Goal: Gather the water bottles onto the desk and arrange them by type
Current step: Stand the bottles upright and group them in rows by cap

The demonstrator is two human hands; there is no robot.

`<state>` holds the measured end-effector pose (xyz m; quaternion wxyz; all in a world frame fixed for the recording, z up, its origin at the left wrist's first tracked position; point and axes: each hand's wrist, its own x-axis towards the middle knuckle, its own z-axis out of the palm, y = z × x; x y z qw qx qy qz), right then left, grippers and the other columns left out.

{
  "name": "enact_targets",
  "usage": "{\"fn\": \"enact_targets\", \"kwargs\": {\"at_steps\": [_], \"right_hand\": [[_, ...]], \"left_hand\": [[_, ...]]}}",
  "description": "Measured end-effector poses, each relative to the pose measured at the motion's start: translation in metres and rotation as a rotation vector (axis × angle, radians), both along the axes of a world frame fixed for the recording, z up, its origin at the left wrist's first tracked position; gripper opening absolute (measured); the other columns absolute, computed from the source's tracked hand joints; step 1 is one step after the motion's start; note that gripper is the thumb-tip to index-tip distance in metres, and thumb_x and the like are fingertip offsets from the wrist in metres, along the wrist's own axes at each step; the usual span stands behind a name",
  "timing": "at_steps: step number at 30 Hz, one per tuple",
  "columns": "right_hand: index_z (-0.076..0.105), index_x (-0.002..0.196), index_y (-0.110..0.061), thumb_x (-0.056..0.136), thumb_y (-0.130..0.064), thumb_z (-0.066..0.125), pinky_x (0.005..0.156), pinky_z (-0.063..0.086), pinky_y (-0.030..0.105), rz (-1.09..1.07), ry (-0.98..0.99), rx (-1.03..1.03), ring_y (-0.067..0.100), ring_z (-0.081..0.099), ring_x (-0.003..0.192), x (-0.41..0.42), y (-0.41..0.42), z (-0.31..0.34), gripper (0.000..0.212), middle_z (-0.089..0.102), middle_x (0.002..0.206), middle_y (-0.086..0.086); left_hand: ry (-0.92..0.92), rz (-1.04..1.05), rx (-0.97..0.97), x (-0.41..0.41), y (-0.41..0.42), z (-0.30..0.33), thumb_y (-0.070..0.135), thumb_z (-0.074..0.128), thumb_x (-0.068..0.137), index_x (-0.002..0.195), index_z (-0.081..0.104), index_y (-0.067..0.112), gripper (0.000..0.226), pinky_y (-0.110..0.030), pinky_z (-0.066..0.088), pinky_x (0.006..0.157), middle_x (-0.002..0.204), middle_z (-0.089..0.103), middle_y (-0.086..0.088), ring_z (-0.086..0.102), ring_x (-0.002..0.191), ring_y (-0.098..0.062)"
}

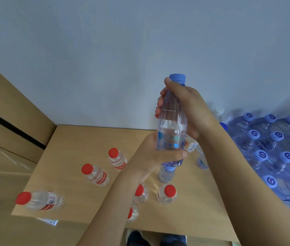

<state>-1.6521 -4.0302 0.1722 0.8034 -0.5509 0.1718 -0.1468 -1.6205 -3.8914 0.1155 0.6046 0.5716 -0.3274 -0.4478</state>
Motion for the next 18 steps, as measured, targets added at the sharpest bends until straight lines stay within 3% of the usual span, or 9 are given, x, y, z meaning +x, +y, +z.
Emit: {"fn": "enact_targets", "kwargs": {"at_steps": [2, 4, 8, 12, 16, 18], "right_hand": [[0.06, 0.081, -0.01, 0.094, -0.033, 0.064, 0.062, 0.056, 0.036, -0.087, 0.042, -0.081, 0.026, 0.065, 0.06, 0.002, 0.0, 0.002, 0.027, 0.066, 0.069, 0.01], [0.06, 0.082, -0.009, 0.094, -0.033, 0.065, 0.062, 0.056, 0.034, -0.141, 0.075, -0.141, 0.025, 0.066, 0.059, 0.003, 0.0, 0.002, 0.027, 0.066, 0.067, 0.009], [0.061, 0.083, -0.009, 0.094, -0.034, 0.065, 0.058, 0.056, 0.031, -0.16, 0.12, -0.161, 0.023, 0.067, 0.058, 0.0, -0.001, 0.0, 0.028, 0.067, 0.065, 0.007], [0.061, 0.084, -0.01, 0.093, -0.036, 0.066, 0.058, 0.056, 0.031, -0.156, 0.143, -0.154, 0.024, 0.069, 0.06, -0.004, -0.006, -0.008, 0.028, 0.068, 0.067, 0.007], [0.057, 0.089, -0.011, 0.094, -0.038, 0.064, 0.059, 0.056, 0.029, -0.124, 0.149, -0.148, 0.024, 0.071, 0.065, -0.013, -0.017, -0.017, 0.028, 0.069, 0.07, 0.006], [0.057, 0.094, -0.01, 0.096, -0.039, 0.061, 0.063, 0.057, 0.029, -0.12, 0.169, -0.187, 0.023, 0.071, 0.069, -0.021, -0.025, -0.024, 0.03, 0.07, 0.072, 0.004]], "left_hand": [[-0.034, 0.028, 0.019, -0.004, -0.005, -0.003, 0.012, 0.077, 0.073, 0.087, 0.067, 0.009, 0.017, -0.026, 0.056, 0.063, 0.072, 0.066, -0.009, 0.067, 0.07, -0.015], [-0.032, 0.068, 0.033, -0.007, -0.009, -0.005, 0.008, 0.076, 0.072, 0.085, 0.063, 0.008, 0.019, -0.019, 0.05, 0.058, 0.066, 0.065, 0.003, 0.065, 0.063, -0.01], [0.002, 0.11, 0.036, -0.014, -0.012, -0.008, 0.011, 0.077, 0.068, 0.095, 0.064, 0.001, 0.031, -0.022, 0.052, 0.061, 0.07, 0.067, 0.001, 0.066, 0.066, -0.012], [0.06, 0.08, 0.019, -0.018, -0.014, -0.011, 0.0, 0.074, 0.075, 0.088, 0.065, 0.011, 0.02, -0.022, 0.052, 0.061, 0.07, 0.066, 0.003, 0.065, 0.065, -0.011], [0.06, 0.068, 0.021, -0.026, -0.019, -0.017, -0.007, 0.072, 0.08, 0.081, 0.062, 0.019, 0.027, -0.022, 0.051, 0.061, 0.073, 0.059, -0.008, 0.058, 0.067, -0.019], [0.076, 0.088, 0.047, -0.031, -0.025, -0.022, -0.007, 0.073, 0.081, 0.085, 0.059, 0.018, 0.03, -0.021, 0.051, 0.06, 0.072, 0.062, -0.003, 0.061, 0.066, -0.016]]}}
